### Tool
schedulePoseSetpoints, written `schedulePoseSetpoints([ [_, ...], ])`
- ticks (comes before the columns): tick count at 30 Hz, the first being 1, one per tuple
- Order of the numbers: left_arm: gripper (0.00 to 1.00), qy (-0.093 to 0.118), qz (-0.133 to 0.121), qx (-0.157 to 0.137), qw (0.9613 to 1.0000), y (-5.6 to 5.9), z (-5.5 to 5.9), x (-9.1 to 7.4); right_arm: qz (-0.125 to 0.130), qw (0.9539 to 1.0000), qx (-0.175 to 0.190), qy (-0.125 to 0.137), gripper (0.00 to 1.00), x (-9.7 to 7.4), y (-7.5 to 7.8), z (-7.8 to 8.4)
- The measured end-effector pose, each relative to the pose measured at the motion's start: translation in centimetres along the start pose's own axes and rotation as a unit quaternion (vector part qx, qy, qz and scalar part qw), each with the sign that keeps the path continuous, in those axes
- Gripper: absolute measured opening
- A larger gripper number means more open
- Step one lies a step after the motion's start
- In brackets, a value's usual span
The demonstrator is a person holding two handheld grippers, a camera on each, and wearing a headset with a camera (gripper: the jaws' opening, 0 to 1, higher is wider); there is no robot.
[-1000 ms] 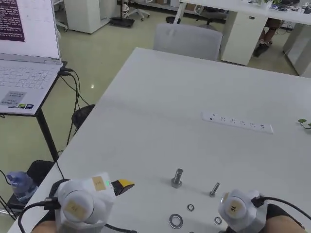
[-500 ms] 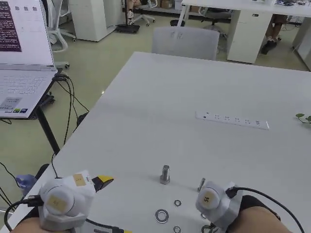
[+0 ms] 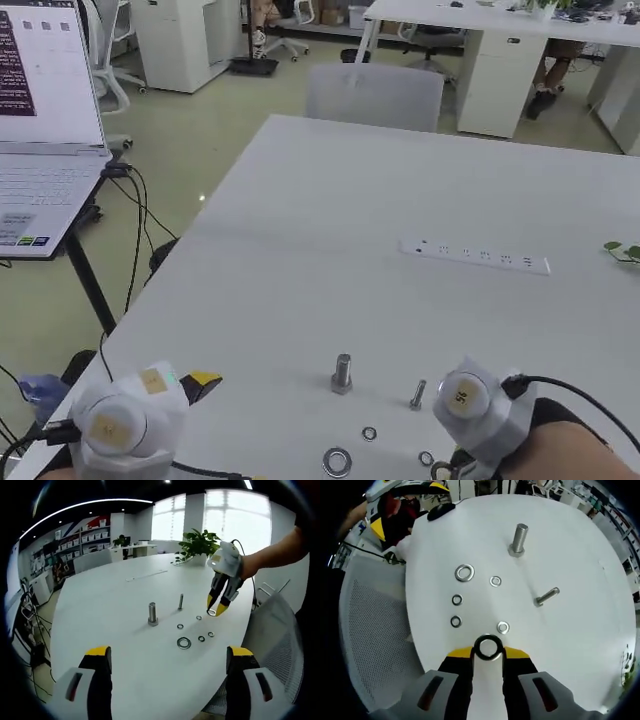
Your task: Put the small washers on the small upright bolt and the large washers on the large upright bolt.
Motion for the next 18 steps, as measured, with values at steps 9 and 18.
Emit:
schedulePoseSetpoints([
  [9,0.97,-0.006,0.017,0.014,0.9997,0.1,1.1,0.2,0.006,0.9996,0.017,0.023,0.21,-3.5,0.5,-2.7],
  [18,0.90,-0.016,0.026,0.027,0.9992,0.0,1.4,0.2,0.009,0.9994,0.014,0.031,0.21,-5.1,1.8,-5.3],
])
Point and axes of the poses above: the centre of the closed fingertips' face, and the gripper's own axes: x roughly forward along the fingers, y roughly to its right, z roughly out of its underside, the point moved 1 cm from there along -x, roughly backward along the fingers, and after that the axes turned 9 degrees about -z, right-handed, at the moved point
